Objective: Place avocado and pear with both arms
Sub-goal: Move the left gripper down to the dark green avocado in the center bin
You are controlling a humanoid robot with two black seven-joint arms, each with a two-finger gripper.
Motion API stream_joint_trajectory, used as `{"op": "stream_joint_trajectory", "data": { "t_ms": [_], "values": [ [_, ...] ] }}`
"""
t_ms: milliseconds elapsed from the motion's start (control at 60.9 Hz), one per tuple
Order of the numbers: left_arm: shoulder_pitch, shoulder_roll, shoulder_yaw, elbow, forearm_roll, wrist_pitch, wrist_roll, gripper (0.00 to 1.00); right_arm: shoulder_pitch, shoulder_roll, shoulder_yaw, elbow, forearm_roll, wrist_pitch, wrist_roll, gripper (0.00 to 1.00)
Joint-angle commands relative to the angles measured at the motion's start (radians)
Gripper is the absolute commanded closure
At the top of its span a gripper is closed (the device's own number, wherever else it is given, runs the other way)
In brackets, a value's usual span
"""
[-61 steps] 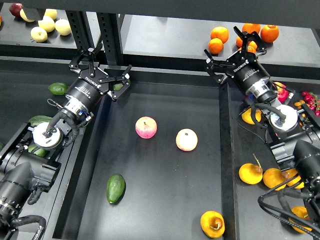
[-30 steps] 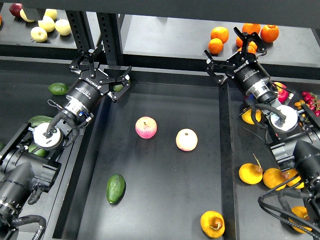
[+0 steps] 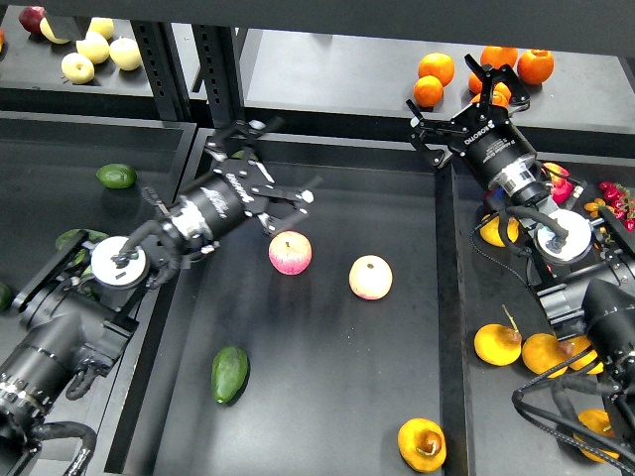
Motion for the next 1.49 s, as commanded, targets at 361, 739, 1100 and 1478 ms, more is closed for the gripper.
{"op": "stream_joint_trajectory", "data": {
  "t_ms": [361,739,1100,1478],
  "values": [
    [-0.240,0.279,0.569,-0.037,0.000,0.000,0.002,0.03,-0.009,0.000,0.000,-0.002,0.000,0.000,0.000,0.00],
    [-0.473,0.479,0.994,-0.161,0.046,0.000,0.002,0.04,-0.012,0.000,0.000,-0.003,0.000,0.000,-0.002,0.00],
    [-0.497,0.491,1.115,-0.223,0.382,0.000,0.002,0.04,-0.033,0.000,-0.002,-0.008,0.000,0.000,-0.002,0.00],
    [-0.465,0.479,1.167,-0.241,0.609,0.000,0.002,0.05,-0.036,0.000,-0.003,-0.009,0.000,0.000,-0.002,0.00]
  ]
}}
